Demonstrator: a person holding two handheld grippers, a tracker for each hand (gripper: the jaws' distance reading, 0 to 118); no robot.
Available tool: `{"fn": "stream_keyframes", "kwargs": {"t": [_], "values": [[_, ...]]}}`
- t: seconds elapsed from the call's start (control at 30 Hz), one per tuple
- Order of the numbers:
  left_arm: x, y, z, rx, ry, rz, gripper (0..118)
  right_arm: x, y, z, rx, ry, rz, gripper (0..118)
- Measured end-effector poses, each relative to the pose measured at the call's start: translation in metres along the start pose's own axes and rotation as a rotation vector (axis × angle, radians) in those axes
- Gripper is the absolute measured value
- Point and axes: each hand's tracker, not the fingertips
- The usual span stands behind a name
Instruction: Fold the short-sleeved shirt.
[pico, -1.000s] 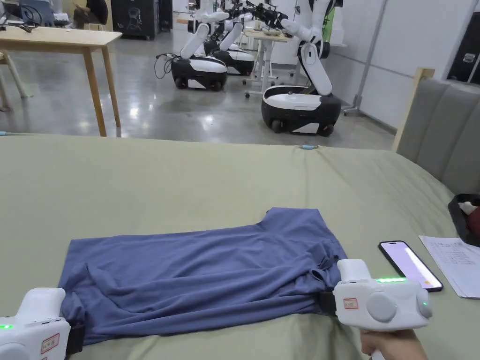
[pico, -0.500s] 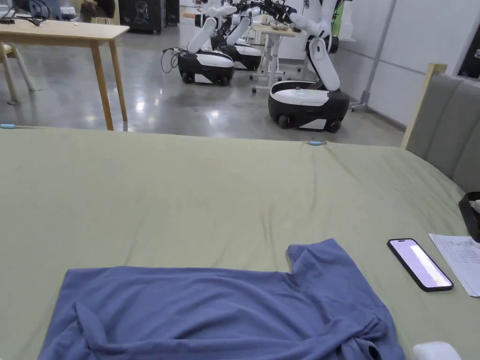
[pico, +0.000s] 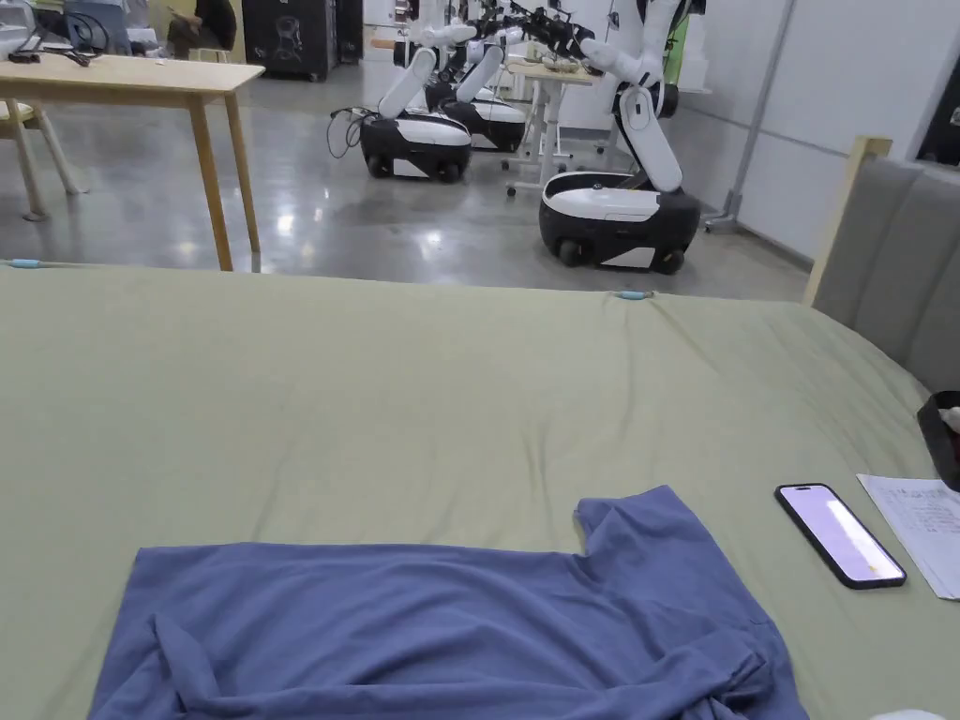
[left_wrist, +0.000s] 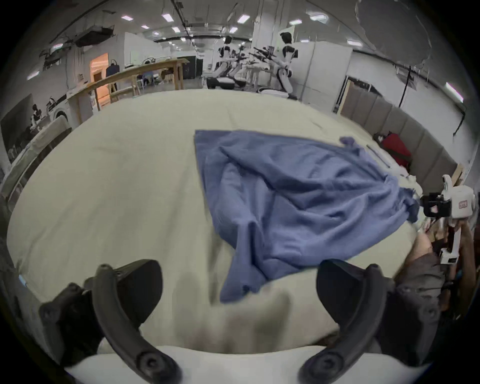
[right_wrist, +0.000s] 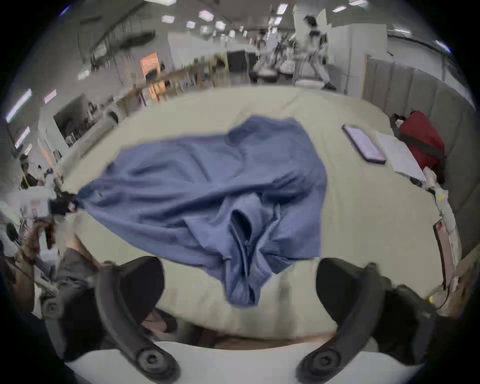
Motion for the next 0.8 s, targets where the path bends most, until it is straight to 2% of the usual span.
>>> {"fn": "stream_keyframes", "kwargs": {"t": [0.1, 0.13, 0.17, 0.2, 0.23, 0.27, 0.33, 0.4, 0.47, 0.53, 0.6, 0.63, 0.73, 0.8], "values": [[-0.001, -0.007, 0.043, 0.107, 0.008, 0.049, 115, -0.008, -0.006, 0.059, 0.158, -0.006, -0.064, 113], [0.001, -0.010, 0.059, 0.149, 0.001, 0.058, 112, -0.013, -0.009, 0.077, 0.208, 0.005, -0.067, 111], [0.002, -0.012, 0.072, 0.180, -0.018, 0.070, 103, -0.017, -0.012, 0.090, 0.242, 0.004, -0.074, 104], [0.005, -0.015, 0.086, 0.206, -0.047, 0.083, 73, -0.021, -0.016, 0.103, 0.280, 0.000, -0.080, 77], [0.007, -0.018, 0.097, 0.251, -0.059, 0.100, 32, -0.027, -0.020, 0.109, 0.307, -0.007, -0.073, 35], [0.011, -0.020, 0.105, 0.280, -0.061, 0.109, 0, -0.031, -0.022, 0.115, 0.327, -0.022, -0.065, 0], [0.014, -0.020, 0.111, 0.326, -0.016, 0.168, 0, -0.036, -0.024, 0.119, 0.341, -0.063, -0.096, 0], [0.012, -0.013, 0.110, 0.275, -0.066, 0.174, 0, -0.038, -0.020, 0.114, 0.297, 0.020, -0.098, 0], [0.011, -0.001, 0.098, 0.281, -0.034, 0.173, 0, -0.044, -0.019, 0.112, 0.308, 0.002, -0.085, 0], [0.015, 0.020, 0.090, 0.275, -0.013, 0.134, 0, -0.032, -0.026, 0.111, 0.303, 0.031, -0.080, 0], [0.012, 0.048, 0.066, 0.272, -0.002, 0.133, 0, -0.028, -0.025, 0.112, 0.302, 0.033, -0.075, 0], [0.012, 0.063, 0.054, 0.263, 0.001, 0.122, 0, -0.042, -0.022, 0.109, 0.294, 0.016, -0.045, 0], [0.001, 0.109, -0.004, 0.188, 0.026, 0.076, 0, -0.049, -0.019, 0.106, 0.300, 0.029, -0.037, 0], [-0.008, 0.140, -0.043, 0.155, -0.024, 0.120, 0, -0.043, -0.021, 0.106, 0.297, 0.023, -0.036, 0]]}}
